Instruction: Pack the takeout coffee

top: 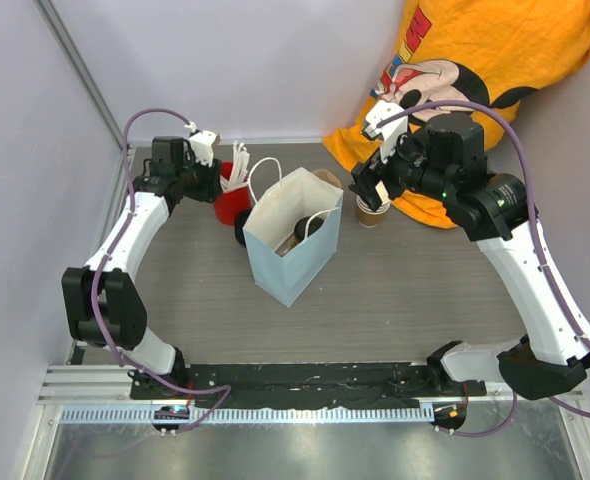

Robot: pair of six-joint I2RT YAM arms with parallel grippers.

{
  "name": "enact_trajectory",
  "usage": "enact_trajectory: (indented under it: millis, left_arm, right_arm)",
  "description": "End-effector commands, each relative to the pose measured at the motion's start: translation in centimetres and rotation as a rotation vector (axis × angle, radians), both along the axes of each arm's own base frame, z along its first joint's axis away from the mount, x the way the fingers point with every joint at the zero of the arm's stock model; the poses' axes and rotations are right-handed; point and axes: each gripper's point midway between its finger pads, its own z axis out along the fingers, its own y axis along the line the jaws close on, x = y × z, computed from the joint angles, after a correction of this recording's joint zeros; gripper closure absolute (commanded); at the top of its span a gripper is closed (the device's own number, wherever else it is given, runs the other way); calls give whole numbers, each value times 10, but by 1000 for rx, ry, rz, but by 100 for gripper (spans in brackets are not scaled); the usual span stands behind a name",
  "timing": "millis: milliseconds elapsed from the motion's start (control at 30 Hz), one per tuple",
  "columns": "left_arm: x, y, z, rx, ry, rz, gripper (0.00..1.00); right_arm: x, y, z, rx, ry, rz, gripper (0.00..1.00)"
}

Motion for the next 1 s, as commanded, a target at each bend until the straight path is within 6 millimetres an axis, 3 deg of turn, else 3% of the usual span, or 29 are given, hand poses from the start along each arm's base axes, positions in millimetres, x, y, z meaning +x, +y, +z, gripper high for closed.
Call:
enact_trajectory:
  millis: [0, 200, 500, 667, 967]
  left_arm:
    - [16, 0, 22, 3, -87, -2, 58]
    - [17, 2, 22, 11, -89, 7, 76]
    - [18, 6, 30, 22, -109, 28, 85]
    - [17, 7, 44, 11, -137, 41, 94]
    - [8, 5, 77, -1, -196, 42, 97]
  right_arm:
    - [-3, 0, 15, 47, -37, 6, 15]
    - [-4, 1, 16, 56, -32, 14, 15]
    - [-7, 2, 17, 65, -28, 27, 15]
    - [-7, 2, 16, 68, -24, 29, 15]
    - [-8, 0, 20, 71, -31, 24, 15]
